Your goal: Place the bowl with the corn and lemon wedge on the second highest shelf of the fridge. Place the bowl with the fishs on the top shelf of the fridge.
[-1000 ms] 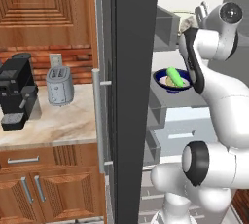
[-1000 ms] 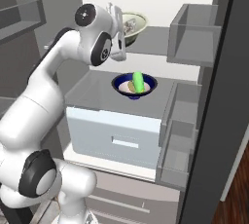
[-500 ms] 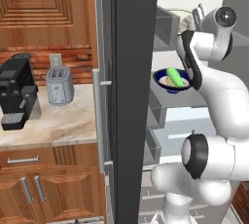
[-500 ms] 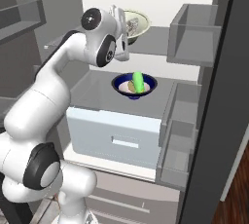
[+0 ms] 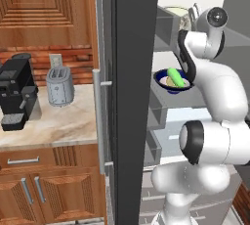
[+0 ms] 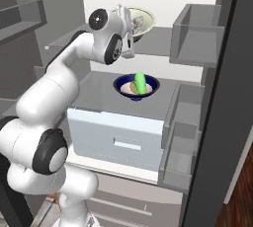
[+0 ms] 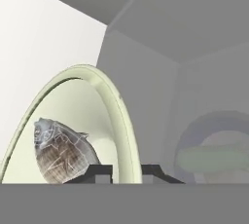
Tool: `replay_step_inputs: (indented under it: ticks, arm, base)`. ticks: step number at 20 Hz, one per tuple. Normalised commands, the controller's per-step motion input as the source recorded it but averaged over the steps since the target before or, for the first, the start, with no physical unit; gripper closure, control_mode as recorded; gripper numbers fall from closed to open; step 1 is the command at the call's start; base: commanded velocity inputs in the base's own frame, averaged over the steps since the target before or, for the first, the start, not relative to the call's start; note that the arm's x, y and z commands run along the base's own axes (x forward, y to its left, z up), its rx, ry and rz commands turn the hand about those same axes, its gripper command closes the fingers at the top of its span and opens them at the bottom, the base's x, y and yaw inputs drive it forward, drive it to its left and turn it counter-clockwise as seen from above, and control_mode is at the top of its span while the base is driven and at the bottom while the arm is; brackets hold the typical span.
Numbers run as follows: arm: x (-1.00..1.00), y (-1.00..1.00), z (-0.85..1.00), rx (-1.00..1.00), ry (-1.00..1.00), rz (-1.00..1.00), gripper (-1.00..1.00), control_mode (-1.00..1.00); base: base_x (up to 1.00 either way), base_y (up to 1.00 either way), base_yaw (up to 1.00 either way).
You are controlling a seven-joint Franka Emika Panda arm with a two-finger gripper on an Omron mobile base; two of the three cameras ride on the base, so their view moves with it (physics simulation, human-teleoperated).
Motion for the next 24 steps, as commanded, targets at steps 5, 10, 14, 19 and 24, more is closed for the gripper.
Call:
replay_step_inputs:
  ticks: [5, 10, 14, 19, 24]
  arm:
    - [-0.17, 0.0, 0.0, 0.0, -0.06, 0.0, -1.0, -1.0]
    - [-0.76, 0.0, 0.32, 0.0, -0.24, 0.0, -1.0, -1.0]
    - [-1.0, 0.0, 0.64, 0.0, -0.32, -0.01, -1.0, -1.0]
    - [-1.0, 0.0, 0.6, 0.0, -0.29, -0.01, -1.0, -1.0]
    - [-1.0, 0.0, 0.23, 0.01, -0.13, -0.01, -1.0, -1.0]
  base:
    - [0.0, 0.0, 0.0]
    - [0.0, 0.0, 0.0]
    - [0.0, 0.0, 0.0]
    - [0.0, 0.0, 0.0]
    - [0.0, 0.0, 0.0]
